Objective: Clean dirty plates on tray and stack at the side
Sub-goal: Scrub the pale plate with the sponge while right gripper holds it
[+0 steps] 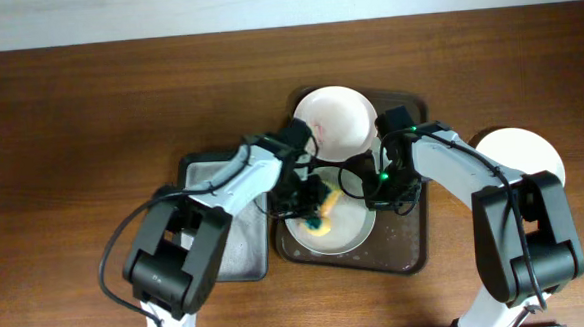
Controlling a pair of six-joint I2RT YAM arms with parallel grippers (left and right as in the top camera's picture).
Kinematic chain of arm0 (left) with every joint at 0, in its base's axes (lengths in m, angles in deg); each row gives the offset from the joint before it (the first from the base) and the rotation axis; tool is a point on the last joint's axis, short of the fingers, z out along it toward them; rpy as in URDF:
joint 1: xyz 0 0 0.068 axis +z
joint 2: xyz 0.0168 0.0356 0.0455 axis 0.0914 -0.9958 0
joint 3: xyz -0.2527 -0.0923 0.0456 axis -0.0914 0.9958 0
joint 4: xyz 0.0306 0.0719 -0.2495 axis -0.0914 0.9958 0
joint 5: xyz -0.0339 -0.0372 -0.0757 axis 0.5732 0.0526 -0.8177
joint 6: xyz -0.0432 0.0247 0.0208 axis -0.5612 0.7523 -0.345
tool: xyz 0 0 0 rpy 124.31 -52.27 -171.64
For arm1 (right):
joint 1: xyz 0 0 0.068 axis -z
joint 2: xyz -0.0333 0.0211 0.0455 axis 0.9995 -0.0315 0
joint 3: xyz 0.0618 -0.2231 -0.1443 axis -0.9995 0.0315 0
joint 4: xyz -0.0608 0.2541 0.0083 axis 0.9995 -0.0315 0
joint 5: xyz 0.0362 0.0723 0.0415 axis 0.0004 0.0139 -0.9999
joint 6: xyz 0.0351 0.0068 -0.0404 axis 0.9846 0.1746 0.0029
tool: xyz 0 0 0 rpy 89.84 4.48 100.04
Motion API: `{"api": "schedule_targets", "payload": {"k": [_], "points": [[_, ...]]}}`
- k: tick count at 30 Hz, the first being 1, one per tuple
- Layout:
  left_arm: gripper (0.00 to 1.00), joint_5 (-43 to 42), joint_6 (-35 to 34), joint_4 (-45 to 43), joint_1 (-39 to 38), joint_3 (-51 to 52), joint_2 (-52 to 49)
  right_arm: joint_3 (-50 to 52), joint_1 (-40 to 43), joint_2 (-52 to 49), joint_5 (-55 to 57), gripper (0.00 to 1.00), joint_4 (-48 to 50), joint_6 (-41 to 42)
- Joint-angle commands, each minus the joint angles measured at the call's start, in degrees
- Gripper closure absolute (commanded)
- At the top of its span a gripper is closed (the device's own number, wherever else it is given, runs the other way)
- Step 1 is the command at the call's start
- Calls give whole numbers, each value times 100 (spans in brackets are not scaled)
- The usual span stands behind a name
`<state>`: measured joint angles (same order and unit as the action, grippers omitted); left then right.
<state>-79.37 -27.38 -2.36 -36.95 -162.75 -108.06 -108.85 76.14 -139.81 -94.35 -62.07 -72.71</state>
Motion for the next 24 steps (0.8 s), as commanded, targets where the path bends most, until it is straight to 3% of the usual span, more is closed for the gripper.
{"api": "schedule_targets", "payload": {"k": [1,5,10,15,19,20,23,24], "points": [[100,2055,221,264,363,125,76,31,87,-79,505,96,-48,50],[100,3056,245,417,216,116,911,31,87,-79,505,96,-46,50],[100,2750,356,577,232,114,2135,9,90,-33,509,96,-114,44],[100,3215,741,1318,1001,219,2863,-52,87,514,531,96,-326,26],[100,3206,800,511,1493,1641,2837,-52,87,1204,647,96,-527,31],[95,3202,798,254,1576,1902,2837,-52,87,1298,756,96,-612,33],[47,3021,876,107,1648,2004,2848,-52,83,1554,1366,96,-960,35],[39,2822,1043,155,1648,1845,2865,-52,83,1665,1631,96,-1038,50]]}}
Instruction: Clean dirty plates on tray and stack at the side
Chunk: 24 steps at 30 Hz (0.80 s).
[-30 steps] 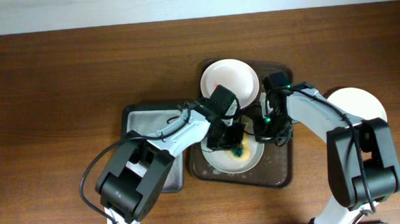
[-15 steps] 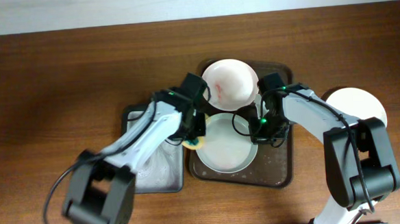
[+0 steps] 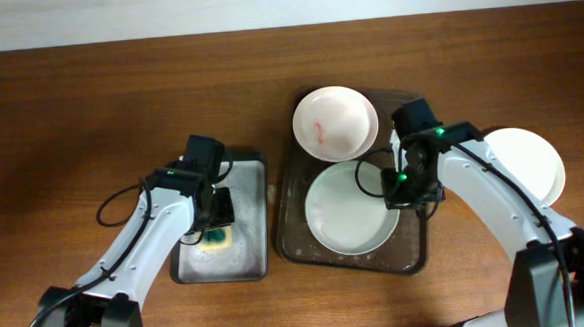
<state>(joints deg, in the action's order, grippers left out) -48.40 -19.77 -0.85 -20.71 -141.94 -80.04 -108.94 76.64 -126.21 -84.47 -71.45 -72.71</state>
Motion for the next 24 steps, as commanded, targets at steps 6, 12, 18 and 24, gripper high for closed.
{"api": "schedule_targets", "payload": {"k": [6,12,18,24], "points": [[0,-608,354,343,24,-964,640,-44,-581,1648,2483,96,-317,455],[1,-610,354,343,24,-964,719,-44,-2557,2098,5392,96,-181,717],[1,-608,354,343,24,-964,719,-48,-4022,2098,6883,96,-188,713],[0,-608,354,343,24,-964,719,-48,-4599,2100,7587,96,28,667]]}}
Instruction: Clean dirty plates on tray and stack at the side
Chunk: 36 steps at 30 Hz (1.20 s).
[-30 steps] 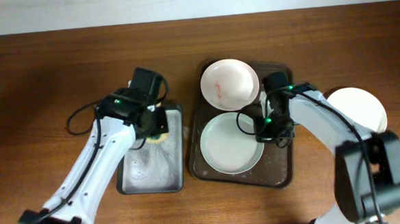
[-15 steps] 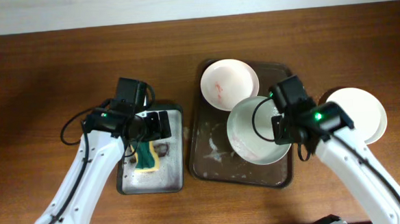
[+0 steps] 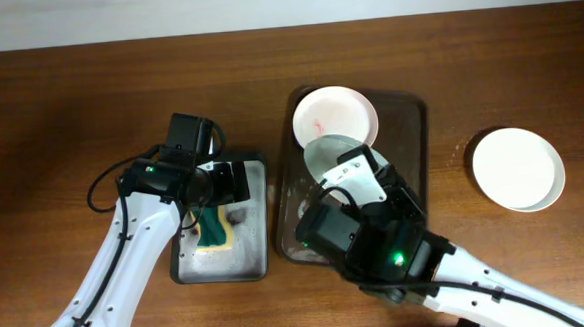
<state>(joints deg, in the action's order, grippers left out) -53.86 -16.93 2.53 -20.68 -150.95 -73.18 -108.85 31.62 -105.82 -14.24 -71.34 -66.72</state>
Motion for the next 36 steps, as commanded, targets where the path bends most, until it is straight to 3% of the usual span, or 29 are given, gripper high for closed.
{"api": "schedule_targets", "payload": {"k": [1,26,29,34,35,36], "points": [[0,-61,68,4,22,-63,33,-57,-96,61,560,96,13,63],[1,-63,68,4,22,-63,33,-111,-87,61,1032,96,-269,-463],[1,-61,70,4,22,-63,33,-111,-90,61,1036,96,-267,-909],[1,-61,68,4,22,-63,33,-149,155,44,868,96,39,-389],[1,-61,70,4,22,-63,33,-153,142,42,452,96,146,-798],[1,-61,70,4,22,-63,33,-153,214,44,914,96,15,-815]]}}
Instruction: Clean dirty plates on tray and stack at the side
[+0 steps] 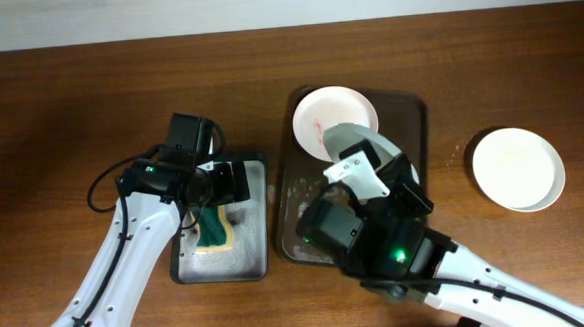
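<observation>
A white plate with a red smear (332, 114) lies at the back of the brown tray (416, 127). A second white plate (354, 140) hangs tilted over the tray's middle. My right gripper (364, 168) holds it, though the raised right arm hides the fingers. A green and yellow sponge (213, 228) is in the grey tray (257, 257) on the left. My left gripper (216, 200) hangs just above the sponge. This view does not show whether it still grips the sponge.
One clean white plate (518, 169) sits on the wooden table to the right of the brown tray. The right arm's body (387, 249) covers the front half of the brown tray. Wet foam spots the brown tray's floor.
The tilted plate in my right gripper has shifted a little to the right and toward the back of the tray. The left arm and the sponge stay where they were.
First my left gripper held the sponge on the front plate while the right gripper steadied its rim. Then the sponge was in the grey tray and the plate showed clean. After that the right arm had risen with the plate tilted off the tray, as now.
</observation>
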Controlling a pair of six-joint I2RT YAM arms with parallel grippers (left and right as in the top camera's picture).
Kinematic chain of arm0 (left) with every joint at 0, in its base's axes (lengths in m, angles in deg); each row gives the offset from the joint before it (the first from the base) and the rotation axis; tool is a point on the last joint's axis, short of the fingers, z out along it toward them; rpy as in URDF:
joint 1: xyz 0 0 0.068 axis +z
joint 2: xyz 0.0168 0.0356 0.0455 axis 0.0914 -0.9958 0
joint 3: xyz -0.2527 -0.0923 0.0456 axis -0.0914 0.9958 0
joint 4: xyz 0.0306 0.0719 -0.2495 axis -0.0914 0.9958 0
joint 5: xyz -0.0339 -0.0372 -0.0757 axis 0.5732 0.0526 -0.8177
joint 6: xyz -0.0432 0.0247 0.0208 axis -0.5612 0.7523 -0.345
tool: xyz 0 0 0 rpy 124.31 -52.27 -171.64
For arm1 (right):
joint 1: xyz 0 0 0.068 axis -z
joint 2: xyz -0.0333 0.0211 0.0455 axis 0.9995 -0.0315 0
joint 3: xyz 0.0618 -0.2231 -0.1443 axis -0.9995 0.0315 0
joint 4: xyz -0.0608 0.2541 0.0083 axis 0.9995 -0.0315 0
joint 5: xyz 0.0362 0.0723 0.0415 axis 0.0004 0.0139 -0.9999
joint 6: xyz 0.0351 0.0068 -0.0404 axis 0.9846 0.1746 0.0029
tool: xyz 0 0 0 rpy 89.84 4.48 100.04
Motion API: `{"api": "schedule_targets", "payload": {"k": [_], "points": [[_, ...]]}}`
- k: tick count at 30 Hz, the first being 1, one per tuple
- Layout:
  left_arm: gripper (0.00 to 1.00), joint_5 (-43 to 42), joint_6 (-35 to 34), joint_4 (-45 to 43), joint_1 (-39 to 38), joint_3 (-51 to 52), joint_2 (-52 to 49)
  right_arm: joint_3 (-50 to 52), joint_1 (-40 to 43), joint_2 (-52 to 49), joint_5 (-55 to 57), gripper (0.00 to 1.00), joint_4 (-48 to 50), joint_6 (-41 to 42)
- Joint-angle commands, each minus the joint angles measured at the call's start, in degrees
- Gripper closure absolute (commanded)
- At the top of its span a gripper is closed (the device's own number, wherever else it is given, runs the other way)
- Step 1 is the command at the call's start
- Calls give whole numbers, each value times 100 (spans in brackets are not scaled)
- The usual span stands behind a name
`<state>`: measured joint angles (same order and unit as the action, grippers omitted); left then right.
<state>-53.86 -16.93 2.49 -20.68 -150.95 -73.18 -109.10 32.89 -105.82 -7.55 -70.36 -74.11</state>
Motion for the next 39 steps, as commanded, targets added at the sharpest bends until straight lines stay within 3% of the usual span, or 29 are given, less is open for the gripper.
{"api": "schedule_targets", "payload": {"k": [1,2,3,4,5,6,7,8,9,12,15,18,22,25,30,31,32,33,36,39], "points": [[1,-61,70,9,22,-63,33,-151,173,55,251,96,7,437],[1,-61,70,9,22,-63,33,-184,170,55,-175,96,70,251],[1,-61,68,9,22,-63,33,-181,186,55,184,96,-57,48],[0,-61,70,9,22,-63,33,-181,262,55,612,96,-83,522],[1,-63,70,9,22,-63,33,-199,284,66,-223,96,271,584],[1,-61,68,9,22,-63,33,-192,306,55,-450,96,175,310],[1,-61,70,9,22,-63,33,-192,402,52,-457,96,33,691],[1,-61,68,9,22,-63,33,-192,581,57,-852,96,-90,1357],[1,-63,70,9,22,-63,33,-192,938,55,-1985,96,-125,1867],[0,-61,70,9,22,-63,33,-219,2116,70,-4041,96,-31,2247],[1,-61,70,9,22,-63,33,-494,3805,70,-5663,96,-26,1928],[0,-61,68,9,22,-63,33,-535,6321,-24,-7359,96,160,1117],[1,-61,70,9,22,-63,33,-535,8850,-754,-8037,96,400,1062],[1,-61,68,9,22,-63,33,-535,9868,-1644,-8096,96,682,1084],[1,-61,70,9,22,-63,33,-535,10279,-2806,-8133,96,879,944],[1,-61,70,9,22,-63,33,-535,10209,-2828,-8229,66,894,815],[1,-61,70,9,22,-63,33,-560,10118,-2758,-8262,46,883,767],[1,-61,68,9,22,-63,33,-592,9973,-2618,-8271,37,881,758],[1,-63,70,9,22,-63,33,-782,9108,-1965,-8686,36,927,459],[1,-61,68,9,22,-63,33,-879,7471,-1405,-9130,36,1008,-214]]}}
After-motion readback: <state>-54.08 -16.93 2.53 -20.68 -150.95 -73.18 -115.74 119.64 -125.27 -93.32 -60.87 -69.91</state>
